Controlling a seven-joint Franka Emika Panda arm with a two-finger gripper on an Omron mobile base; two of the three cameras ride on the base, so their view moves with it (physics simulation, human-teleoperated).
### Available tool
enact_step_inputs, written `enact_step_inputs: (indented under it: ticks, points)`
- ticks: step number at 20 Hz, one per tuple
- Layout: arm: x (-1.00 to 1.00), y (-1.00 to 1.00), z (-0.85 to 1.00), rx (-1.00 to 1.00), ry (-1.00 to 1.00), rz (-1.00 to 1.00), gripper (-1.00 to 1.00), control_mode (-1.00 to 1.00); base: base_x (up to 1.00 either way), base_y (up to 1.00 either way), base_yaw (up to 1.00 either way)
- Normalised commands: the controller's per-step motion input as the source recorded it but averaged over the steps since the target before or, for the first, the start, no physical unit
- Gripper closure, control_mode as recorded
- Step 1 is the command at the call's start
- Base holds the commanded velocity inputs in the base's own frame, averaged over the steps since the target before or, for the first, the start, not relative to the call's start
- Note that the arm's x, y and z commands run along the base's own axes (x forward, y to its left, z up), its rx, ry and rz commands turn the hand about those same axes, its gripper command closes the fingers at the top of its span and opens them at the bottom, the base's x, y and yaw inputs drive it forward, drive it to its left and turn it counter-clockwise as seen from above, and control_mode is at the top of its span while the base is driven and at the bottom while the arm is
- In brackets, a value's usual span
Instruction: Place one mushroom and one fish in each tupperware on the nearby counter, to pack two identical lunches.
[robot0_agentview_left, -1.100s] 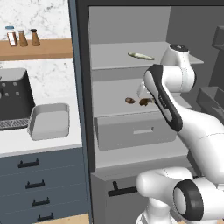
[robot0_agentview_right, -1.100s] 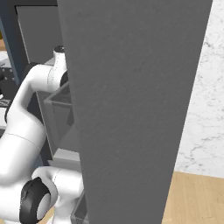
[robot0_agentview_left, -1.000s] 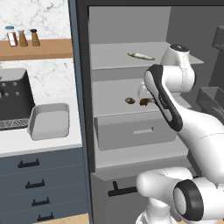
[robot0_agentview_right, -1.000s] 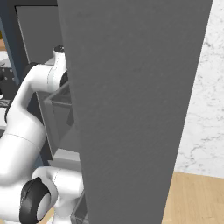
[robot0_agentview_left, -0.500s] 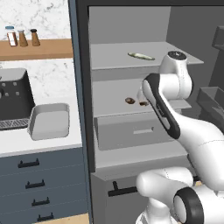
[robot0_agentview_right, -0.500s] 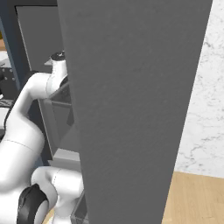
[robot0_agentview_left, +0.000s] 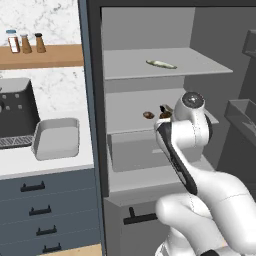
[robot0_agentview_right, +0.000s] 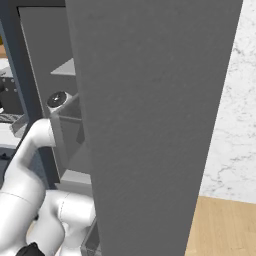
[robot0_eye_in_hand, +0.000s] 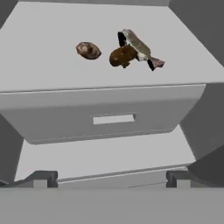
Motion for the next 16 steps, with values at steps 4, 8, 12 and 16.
enact_step_inputs:
  ticks: [4, 8, 12, 16]
  points:
    - [0.06, -0.25, -0.02, 0.00, 0.00, -0.10, -1.00, -1.00, 0.00, 0.00, 0.00]
    - [0.12, -0.32, 0.04, 0.13, 0.00, -0.14, -1.00, -1.00, 0.00, 0.00, 0.00]
    - [0.09, -0.27, 0.13, 0.14, 0.00, -0.10, -1.00, -1.00, 0.00, 0.00, 0.00]
    - [0.09, -0.17, 0.00, 0.05, 0.00, -0.01, -1.00, -1.00, 0.00, 0.00, 0.00]
